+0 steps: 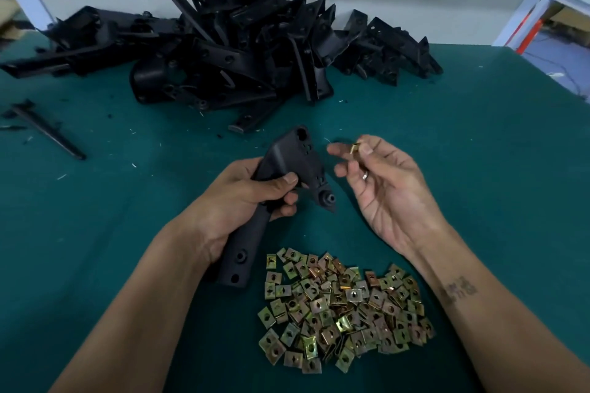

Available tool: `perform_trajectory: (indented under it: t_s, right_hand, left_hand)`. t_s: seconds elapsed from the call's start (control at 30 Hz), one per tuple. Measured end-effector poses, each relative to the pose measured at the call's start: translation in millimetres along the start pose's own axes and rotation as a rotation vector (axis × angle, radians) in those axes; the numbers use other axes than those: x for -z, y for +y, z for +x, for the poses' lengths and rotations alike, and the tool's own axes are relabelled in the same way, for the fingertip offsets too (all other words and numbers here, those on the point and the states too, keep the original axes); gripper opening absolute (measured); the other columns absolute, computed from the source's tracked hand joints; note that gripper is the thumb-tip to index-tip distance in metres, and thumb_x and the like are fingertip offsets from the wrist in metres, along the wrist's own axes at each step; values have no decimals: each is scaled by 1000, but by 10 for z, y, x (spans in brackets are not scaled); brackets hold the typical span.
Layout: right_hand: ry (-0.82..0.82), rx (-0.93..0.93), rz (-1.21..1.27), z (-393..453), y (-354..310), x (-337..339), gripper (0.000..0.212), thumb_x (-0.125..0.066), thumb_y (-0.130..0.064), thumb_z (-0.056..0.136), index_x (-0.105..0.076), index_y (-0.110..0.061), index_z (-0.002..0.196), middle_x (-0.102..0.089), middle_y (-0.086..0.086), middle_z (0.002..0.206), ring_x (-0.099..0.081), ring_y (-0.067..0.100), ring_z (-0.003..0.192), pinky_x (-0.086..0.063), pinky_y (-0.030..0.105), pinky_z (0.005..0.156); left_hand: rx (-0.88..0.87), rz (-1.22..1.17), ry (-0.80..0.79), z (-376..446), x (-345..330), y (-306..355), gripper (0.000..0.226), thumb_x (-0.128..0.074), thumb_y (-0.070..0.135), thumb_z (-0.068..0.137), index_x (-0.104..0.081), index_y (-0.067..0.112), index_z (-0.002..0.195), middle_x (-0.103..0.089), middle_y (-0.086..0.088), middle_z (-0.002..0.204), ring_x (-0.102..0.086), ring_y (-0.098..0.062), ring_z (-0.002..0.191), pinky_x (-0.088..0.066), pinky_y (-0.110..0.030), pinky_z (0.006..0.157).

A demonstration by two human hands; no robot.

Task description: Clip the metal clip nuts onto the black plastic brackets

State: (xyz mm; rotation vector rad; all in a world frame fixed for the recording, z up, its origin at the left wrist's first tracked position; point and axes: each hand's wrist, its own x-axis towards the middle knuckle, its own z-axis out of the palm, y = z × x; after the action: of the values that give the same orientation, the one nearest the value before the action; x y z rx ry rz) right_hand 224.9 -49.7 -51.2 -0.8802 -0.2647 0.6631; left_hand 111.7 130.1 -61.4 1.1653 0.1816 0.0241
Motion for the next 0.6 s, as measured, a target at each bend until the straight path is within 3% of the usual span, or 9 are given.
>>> perform_trajectory:
  t_s: [0.13,0.27,0.33,0.43,0.6]
  right_hand:
    - [97,119,-185,11,85,-45,12,-52,2,101,-60,-3,94,-73,20,88,-69,20,70,-55,18,63]
    - [33,136,-284,-34,148,-81,12,-56,8,97,-63,-2,93,-68,8,74,-67,11,67,-54,18,62]
    - [-7,89,-299,-68,158,-96,8,-63,5,90,-66,-2,93,-69,7,76,-67,12,69,-55,19,62]
    - [-30,37,-288,-101,171,-115,21,-72,-4,74,-68,-2,95,-72,10,83,-69,16,73,-59,22,67]
    - [-53,-21,-219,-102,210,-150,18,-60,4,88,-75,-3,96,-76,16,96,-72,19,85,-61,25,79]
  left_hand:
    - [-28,46,-119,-18,14,22,9,-60,5,95,-68,6,91,-64,6,71,-46,-8,56,-41,-20,53]
    - [-42,76,-151,-24,16,29,7,-60,9,93,-66,7,93,-64,5,72,-38,-5,51,-36,-18,49]
    - [-38,58,-131,-15,6,30,6,-66,16,89,-69,12,86,-63,-1,75,-36,-5,48,-36,-18,48]
    - [-20,34,-95,-8,-1,29,19,-72,29,82,-63,13,78,-52,-3,68,-33,-5,45,-34,-19,46]
    - [-12,14,-46,-6,-14,38,42,-73,31,81,-61,-3,104,-46,-2,67,-31,-6,46,-32,-18,45]
